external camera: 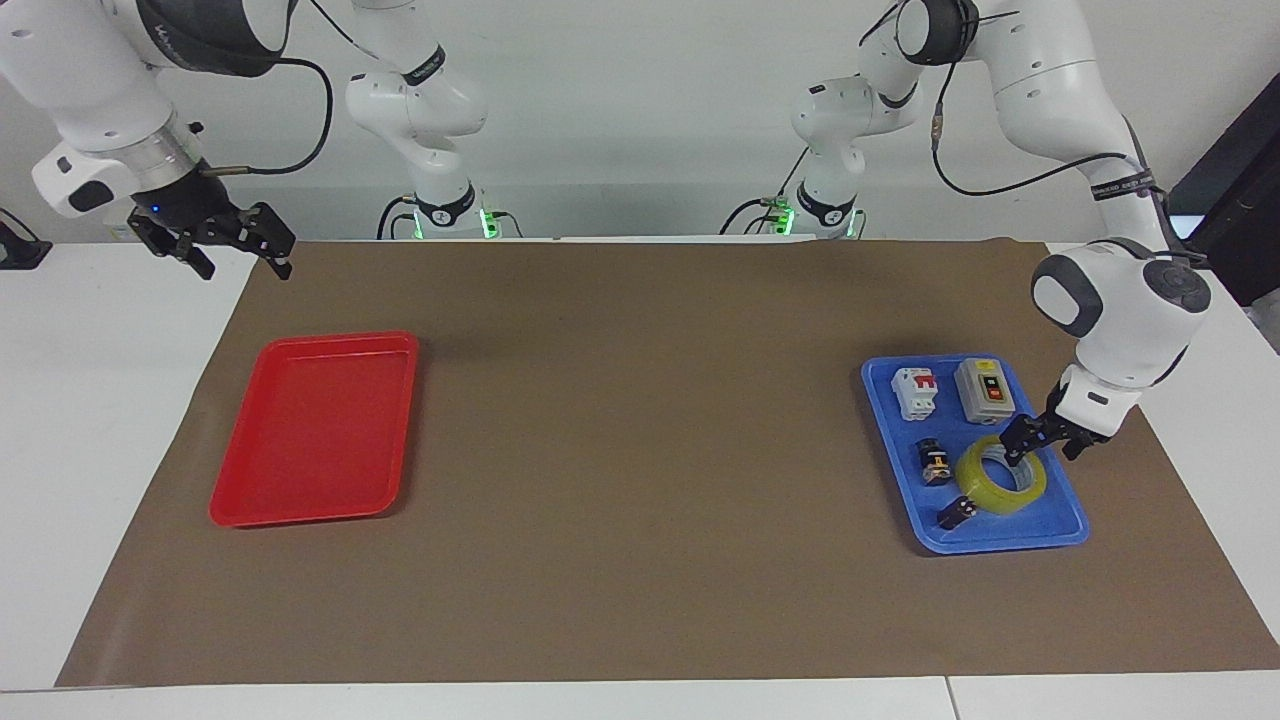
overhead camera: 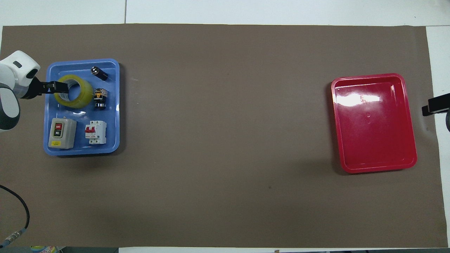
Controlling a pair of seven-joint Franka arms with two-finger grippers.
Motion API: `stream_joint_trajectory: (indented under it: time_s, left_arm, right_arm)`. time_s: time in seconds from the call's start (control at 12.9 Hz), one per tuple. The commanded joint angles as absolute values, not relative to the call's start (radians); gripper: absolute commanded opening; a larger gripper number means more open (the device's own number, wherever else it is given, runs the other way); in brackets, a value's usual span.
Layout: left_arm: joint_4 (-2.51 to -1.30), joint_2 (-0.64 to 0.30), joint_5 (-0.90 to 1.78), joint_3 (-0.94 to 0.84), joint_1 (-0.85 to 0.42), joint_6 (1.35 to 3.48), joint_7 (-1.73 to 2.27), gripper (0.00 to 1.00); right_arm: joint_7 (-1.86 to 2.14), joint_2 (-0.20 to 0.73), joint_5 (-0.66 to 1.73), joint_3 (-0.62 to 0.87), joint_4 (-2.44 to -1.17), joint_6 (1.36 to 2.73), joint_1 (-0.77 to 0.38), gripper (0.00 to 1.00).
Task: Place and move tape with both arms
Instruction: 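Reach the left gripper over the yellow tape roll and grasp it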
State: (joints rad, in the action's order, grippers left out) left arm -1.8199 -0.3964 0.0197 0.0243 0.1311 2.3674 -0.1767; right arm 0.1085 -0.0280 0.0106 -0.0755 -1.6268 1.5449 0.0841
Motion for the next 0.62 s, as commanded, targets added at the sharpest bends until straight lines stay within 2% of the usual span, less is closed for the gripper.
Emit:
stream_joint_trajectory:
  time_s: [0.0,0.08,0.16,0.31,0.39,0.47,0.54]
  left_arm:
    - [-1.848,-0.388,0.005,0.021,0.124,2.398,-0.173,0.99]
    - [-1.855,-0.390,0.005,0.021,0.118,2.401,-0.172,0.98]
    - [-1.865,-0.391,0.005,0.021,0.117,2.408,-0.169,0.92]
    - [-1.870,-0.391,0.006,0.020,0.133,2.401,-0.163,0.64]
    - [-1.884,-0.391,0.006,0.021,0.133,2.404,-0.163,0.59]
    - [-1.885,-0.390,0.006,0.021,0.135,2.398,-0.164,0.34]
    - [-1.885,-0.388,0.006,0.021,0.141,2.393,-0.166,0.00]
  right_arm:
    - [0.126,-0.051,0.025,-0.075,-1.654,1.545,0.089,1.00]
    - [0.126,-0.051,0.025,-0.075,-1.652,1.545,0.089,1.00]
    - [0.126,-0.051,0.025,-0.074,-1.652,1.545,0.089,1.00]
    - [0.126,-0.051,0.025,-0.075,-1.652,1.545,0.089,1.00]
    - [0.126,-0.051,0.025,-0.075,-1.654,1.545,0.089,1.00]
    - [0.126,-0.051,0.025,-0.075,-1.652,1.545,0.089,1.00]
    - [0.126,-0.051,0.025,-0.075,-1.652,1.545,0.089,1.00]
